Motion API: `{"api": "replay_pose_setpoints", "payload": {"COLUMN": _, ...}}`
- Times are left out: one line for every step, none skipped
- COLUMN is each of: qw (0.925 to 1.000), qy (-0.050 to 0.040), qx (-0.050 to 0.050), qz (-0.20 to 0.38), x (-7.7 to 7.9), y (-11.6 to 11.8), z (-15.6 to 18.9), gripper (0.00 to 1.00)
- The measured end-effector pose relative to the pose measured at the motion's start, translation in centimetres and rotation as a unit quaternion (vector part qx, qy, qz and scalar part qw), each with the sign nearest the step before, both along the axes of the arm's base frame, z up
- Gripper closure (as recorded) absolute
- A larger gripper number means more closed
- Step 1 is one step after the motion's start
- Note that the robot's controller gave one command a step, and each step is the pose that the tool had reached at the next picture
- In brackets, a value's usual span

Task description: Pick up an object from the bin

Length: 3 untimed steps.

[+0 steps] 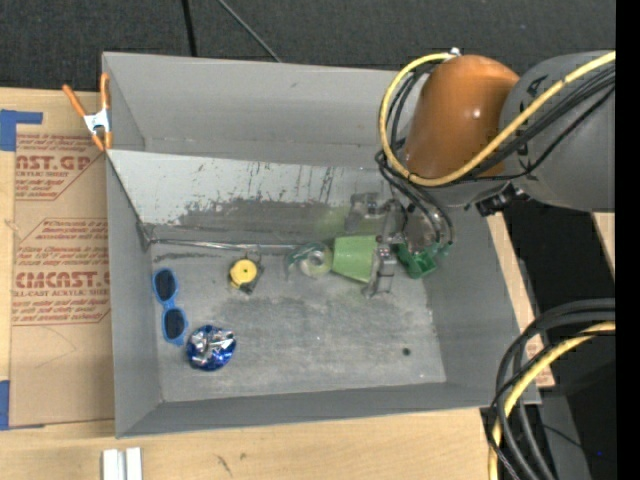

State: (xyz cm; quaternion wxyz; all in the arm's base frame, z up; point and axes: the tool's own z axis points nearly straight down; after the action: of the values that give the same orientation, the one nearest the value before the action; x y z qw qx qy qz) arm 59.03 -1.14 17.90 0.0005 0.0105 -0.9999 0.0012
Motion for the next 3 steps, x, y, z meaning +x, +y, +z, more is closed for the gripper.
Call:
{"api": "replay_pose_setpoints", "payload": {"qw": 0.9998, "qy": -0.0013, "qx": 0.002, "qz": 0.022, "x": 0.1, "y": -2.9, "z": -7.7, "gripper": 0.0}}
{"api": "replay_pose_setpoints", "payload": {"qw": 0.9989, "qy": -0.0154, "qx": 0.003, "qz": 0.043, "x": 1.1, "y": -5.0, "z": -10.1, "gripper": 0.0}}
{"api": "replay_pose_setpoints", "payload": {"qw": 0.9989, "qy": -0.0146, "qx": 0.002, "qz": 0.043, "x": 1.1, "y": -5.0, "z": -10.0, "gripper": 1.0}}
